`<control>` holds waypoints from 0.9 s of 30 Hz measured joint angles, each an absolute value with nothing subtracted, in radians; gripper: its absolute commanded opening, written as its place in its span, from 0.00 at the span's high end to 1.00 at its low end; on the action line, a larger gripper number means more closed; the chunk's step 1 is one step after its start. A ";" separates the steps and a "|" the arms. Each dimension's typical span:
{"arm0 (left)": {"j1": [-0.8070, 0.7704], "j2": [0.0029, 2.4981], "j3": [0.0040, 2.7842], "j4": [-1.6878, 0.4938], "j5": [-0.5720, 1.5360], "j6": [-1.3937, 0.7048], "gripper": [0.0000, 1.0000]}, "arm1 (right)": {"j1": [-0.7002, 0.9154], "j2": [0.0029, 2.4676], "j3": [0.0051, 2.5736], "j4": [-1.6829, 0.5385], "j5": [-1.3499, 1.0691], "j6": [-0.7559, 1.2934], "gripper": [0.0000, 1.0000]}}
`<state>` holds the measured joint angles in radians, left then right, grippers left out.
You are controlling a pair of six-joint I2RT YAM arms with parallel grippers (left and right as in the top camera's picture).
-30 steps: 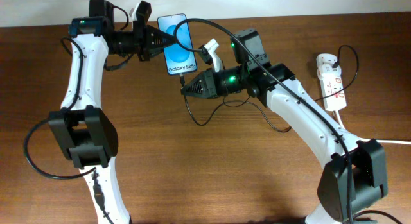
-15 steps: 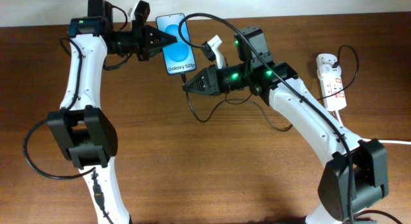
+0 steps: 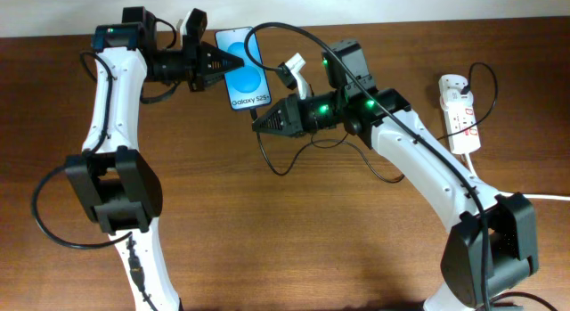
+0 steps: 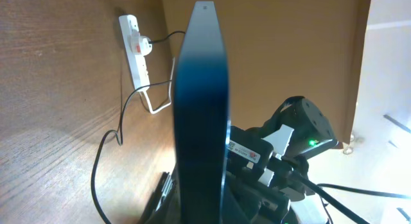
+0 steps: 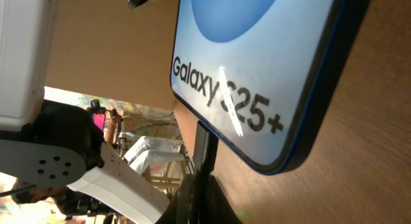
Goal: Plug charger to phone and switch on socket
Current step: 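Push the plug up into the phone's bottom port with the right gripper, then lower the phone to the table and release both grippers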
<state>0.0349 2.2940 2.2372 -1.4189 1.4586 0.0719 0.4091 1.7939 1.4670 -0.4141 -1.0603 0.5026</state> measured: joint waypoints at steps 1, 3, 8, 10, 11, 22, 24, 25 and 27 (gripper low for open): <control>0.035 2.294 2.237 -1.424 1.459 0.086 1.00 | 0.409 1.794 1.465 -0.414 -1.061 0.502 0.96; 0.034 2.294 2.237 -1.427 1.459 0.098 1.00 | 0.406 1.794 1.462 -0.414 -1.063 0.503 0.96; 0.034 2.294 2.238 -1.447 1.460 0.136 1.00 | 0.398 1.794 1.454 -0.401 -1.077 0.505 0.96; 0.034 2.294 2.239 -1.451 1.461 0.139 1.00 | 0.398 1.794 1.452 -0.395 -1.079 0.506 0.96; 0.034 2.294 2.240 -1.453 1.462 0.139 1.00 | 0.398 1.794 1.452 -0.391 -1.079 0.509 0.96; 0.010 2.294 2.241 -1.484 1.411 0.168 1.00 | 0.344 1.784 1.451 -0.449 -1.006 0.482 0.77; 0.007 2.294 2.241 -1.501 1.368 0.168 1.00 | 0.330 1.784 1.457 -0.432 -0.961 0.472 0.60; 0.003 2.294 2.241 -1.503 1.329 0.168 1.00 | 0.322 1.784 1.459 -0.434 -0.945 0.467 0.52; -0.006 2.294 2.240 -1.505 1.190 0.168 1.00 | 0.313 1.784 1.462 -0.456 -0.930 0.452 0.47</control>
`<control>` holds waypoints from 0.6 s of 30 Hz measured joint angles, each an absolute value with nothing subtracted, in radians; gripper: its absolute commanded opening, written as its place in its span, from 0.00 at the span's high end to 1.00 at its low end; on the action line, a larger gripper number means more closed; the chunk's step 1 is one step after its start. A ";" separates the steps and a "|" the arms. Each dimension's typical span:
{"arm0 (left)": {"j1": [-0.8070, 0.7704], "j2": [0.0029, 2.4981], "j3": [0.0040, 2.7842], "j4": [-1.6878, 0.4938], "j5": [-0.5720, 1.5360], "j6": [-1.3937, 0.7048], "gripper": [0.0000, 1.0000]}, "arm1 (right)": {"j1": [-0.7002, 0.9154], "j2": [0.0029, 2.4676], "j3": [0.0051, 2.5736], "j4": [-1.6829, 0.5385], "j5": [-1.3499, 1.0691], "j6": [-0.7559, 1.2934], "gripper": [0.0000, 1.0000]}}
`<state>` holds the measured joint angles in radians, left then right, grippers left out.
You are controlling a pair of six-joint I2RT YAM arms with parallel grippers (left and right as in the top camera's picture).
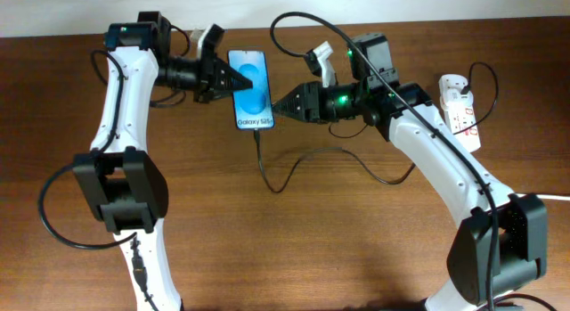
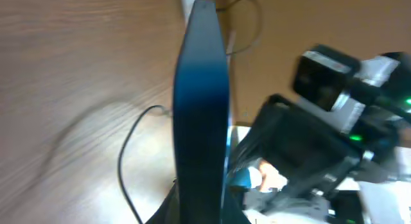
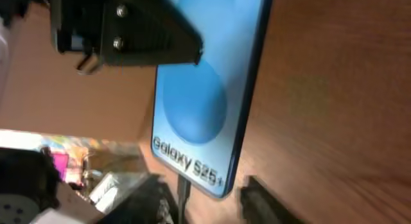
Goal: Plug charger to phone and switch on socket
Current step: 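Lower the phone to the table and release both grippers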
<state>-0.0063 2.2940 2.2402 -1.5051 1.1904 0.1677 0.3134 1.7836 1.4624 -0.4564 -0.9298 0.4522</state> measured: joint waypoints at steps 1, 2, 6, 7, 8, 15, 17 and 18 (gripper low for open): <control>-0.008 2.294 2.235 -1.504 1.131 0.168 1.00 | 0.302 1.784 1.465 -0.499 -0.924 0.434 0.46; -0.010 2.294 2.224 -1.500 1.086 0.168 1.00 | 0.277 1.784 1.467 -0.544 -0.910 0.416 0.44; -0.030 2.292 2.114 -1.408 0.982 0.165 1.00 | 0.233 1.784 1.474 -0.702 -0.791 0.363 0.42; -0.045 2.292 2.072 -1.367 0.959 0.153 1.00 | 0.233 1.783 1.474 -0.727 -0.756 0.358 0.42; -0.060 2.292 2.036 -1.316 0.936 0.128 1.00 | 0.233 1.784 1.475 -0.758 -0.722 0.350 0.42; -0.096 2.381 1.985 -1.136 0.858 -0.033 1.00 | 0.233 1.784 1.475 -0.847 -0.590 0.332 0.41; -0.096 2.427 1.983 -1.108 0.825 -0.064 1.00 | 0.233 1.784 1.475 -0.861 -0.571 0.332 0.41; -0.096 2.441 1.982 -1.098 0.815 -0.073 1.00 | 0.233 1.784 1.475 -0.863 -0.561 0.332 0.41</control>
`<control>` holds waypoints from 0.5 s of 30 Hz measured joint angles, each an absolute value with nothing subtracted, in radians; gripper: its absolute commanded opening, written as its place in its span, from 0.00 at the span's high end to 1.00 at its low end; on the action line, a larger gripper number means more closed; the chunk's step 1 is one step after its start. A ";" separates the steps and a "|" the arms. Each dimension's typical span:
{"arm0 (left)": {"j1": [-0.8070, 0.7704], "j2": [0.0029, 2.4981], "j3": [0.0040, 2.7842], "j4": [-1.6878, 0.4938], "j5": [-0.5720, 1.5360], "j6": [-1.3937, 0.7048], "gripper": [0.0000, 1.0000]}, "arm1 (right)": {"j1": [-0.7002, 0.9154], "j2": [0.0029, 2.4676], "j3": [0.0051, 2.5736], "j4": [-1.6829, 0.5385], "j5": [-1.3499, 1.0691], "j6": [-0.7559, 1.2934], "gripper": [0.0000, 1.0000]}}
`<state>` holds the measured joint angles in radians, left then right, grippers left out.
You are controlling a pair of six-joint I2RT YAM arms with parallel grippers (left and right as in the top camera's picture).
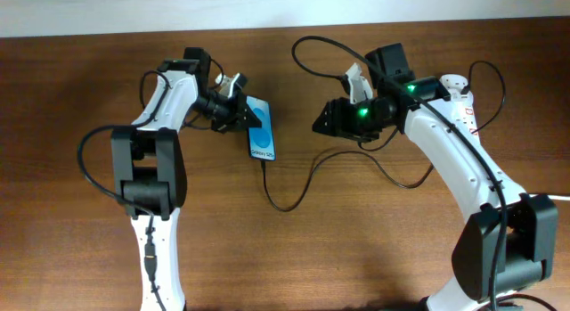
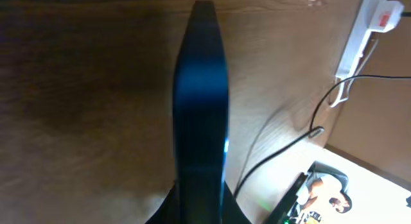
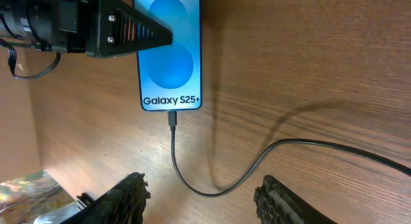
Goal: Plug charger to phone and switch on socket
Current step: 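Lower the phone to the table and release both grippers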
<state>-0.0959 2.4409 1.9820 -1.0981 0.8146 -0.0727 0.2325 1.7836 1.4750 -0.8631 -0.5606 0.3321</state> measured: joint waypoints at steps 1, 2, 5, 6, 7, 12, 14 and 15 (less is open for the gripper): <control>-0.096 2.449 1.982 -1.096 0.809 -0.073 0.98 | 0.233 1.784 1.475 -0.863 -0.554 0.332 0.41; -0.096 2.456 1.982 -1.095 0.807 -0.073 0.83 | 0.233 1.783 1.475 -0.863 -0.550 0.332 0.41; -0.096 2.469 1.982 -1.108 0.796 -0.083 0.65 | 0.233 1.784 1.475 -0.864 -0.538 0.332 0.41; -0.096 2.470 1.982 -1.109 0.777 -0.086 0.63 | 0.233 1.784 1.475 -0.864 -0.536 0.332 0.41; -0.096 2.473 1.982 -1.110 0.769 -0.088 0.61 | 0.233 1.784 1.475 -0.864 -0.534 0.332 0.41; -0.097 2.479 1.989 -1.151 0.715 -0.088 0.55 | 0.233 1.784 1.475 -0.864 -0.530 0.332 0.40; -0.101 2.468 1.995 -1.182 0.640 -0.088 0.50 | 0.233 1.784 1.475 -0.864 -0.530 0.318 0.36; -0.102 2.462 1.998 -1.192 0.618 -0.090 0.49 | 0.233 1.784 1.475 -0.866 -0.530 0.314 0.36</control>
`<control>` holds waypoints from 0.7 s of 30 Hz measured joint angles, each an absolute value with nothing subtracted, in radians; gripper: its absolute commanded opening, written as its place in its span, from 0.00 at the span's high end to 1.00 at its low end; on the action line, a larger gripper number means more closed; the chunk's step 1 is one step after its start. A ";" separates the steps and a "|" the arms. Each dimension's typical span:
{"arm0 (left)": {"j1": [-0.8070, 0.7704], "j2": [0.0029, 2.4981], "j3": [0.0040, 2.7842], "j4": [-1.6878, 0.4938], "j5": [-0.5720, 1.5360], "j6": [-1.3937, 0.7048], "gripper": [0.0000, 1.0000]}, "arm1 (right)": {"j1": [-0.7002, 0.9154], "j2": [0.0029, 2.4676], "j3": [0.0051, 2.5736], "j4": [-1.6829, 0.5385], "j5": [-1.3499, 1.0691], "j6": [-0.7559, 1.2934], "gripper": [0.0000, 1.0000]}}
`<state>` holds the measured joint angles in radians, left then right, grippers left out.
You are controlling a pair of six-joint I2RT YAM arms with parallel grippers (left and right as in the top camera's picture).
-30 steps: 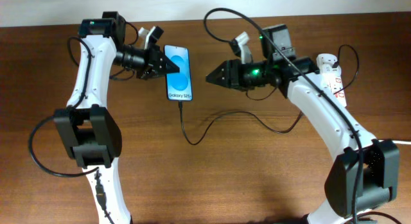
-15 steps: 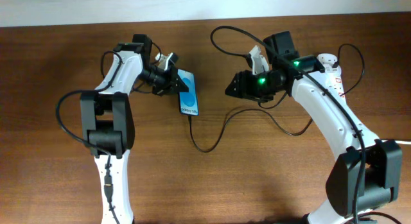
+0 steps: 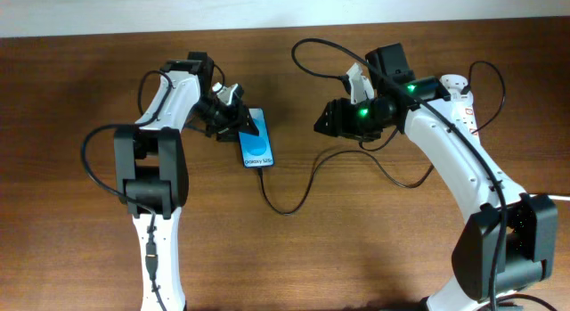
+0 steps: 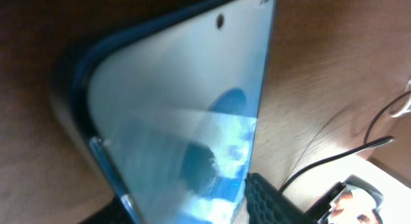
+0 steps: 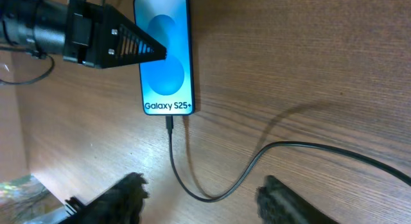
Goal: Plug charger to phone and switch on socket
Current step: 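Lower the phone to the table and release both grippers, then move the right gripper to the power strip's orange switch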
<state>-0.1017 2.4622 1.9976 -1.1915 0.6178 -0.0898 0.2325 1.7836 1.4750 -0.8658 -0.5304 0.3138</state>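
Observation:
The blue-screened phone (image 3: 256, 151) lies flat on the table, screen up, reading "Galaxy S25+" (image 5: 166, 57). A black charger cable (image 3: 294, 204) is plugged into its bottom end (image 5: 169, 123) and loops right toward the white power strip (image 3: 460, 115). My left gripper (image 3: 242, 124) sits at the phone's top end with its jaws spread, and the screen (image 4: 192, 102) fills its wrist view. My right gripper (image 3: 322, 124) hovers open to the right of the phone, with only the cable (image 5: 270, 153) beneath it.
The power strip lies at the table's far right with a white plug (image 3: 451, 82) in it; its switch state is too small to tell. The slack cable curls over the brown wooden table (image 3: 356, 257) between the arms.
The phone was standing on edge in my left gripper. Now it lies flat, screen up, slightly nearer the front, and the left jaws have spread. The right arm has not moved.
My left gripper held the phone up in the air while my right gripper was at its bottom end with the cable. Then the cable hung plugged in and the right gripper was beside it. Later the phone stood on edge on the table, with the right gripper withdrawn and open. Now the phone lies flat.

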 measured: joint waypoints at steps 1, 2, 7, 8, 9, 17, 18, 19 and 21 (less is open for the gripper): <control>-0.104 2.455 2.001 -1.203 0.565 -0.096 0.48 | 0.233 1.784 1.475 -0.868 -0.530 0.309 0.36; -0.105 2.450 2.002 -1.206 0.539 -0.101 0.48 | 0.233 1.784 1.475 -0.868 -0.530 0.309 0.36; -0.104 2.442 2.017 -1.222 0.447 -0.121 0.46 | 0.230 1.784 1.475 -0.888 -0.512 0.249 0.31; -0.100 2.444 2.032 -1.247 0.418 -0.125 0.46 | 0.225 1.783 1.475 -0.899 -0.500 0.234 0.31; -0.076 2.460 2.079 -1.309 0.361 -0.130 0.45 | 0.200 1.784 1.478 -0.942 -0.490 0.219 0.31; 0.017 2.314 2.585 -1.578 0.287 -0.178 0.00 | 0.023 1.721 1.665 -1.205 -0.479 0.117 0.30; 0.017 2.269 2.613 -1.588 0.279 -0.180 0.01 | -0.030 1.681 1.709 -1.246 -0.479 0.094 0.30; 0.017 2.191 2.637 -1.596 0.271 -0.188 0.01 | -0.090 1.629 1.749 -1.267 -0.478 0.080 0.29; 0.017 2.100 2.648 -1.604 0.260 -0.188 0.01 | -0.213 1.526 1.766 -1.323 -0.479 0.052 0.29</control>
<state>0.0174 2.1002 2.6484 -1.6043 0.2604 -0.1883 -0.2131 1.5257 1.7664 -1.3228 -0.4789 0.0525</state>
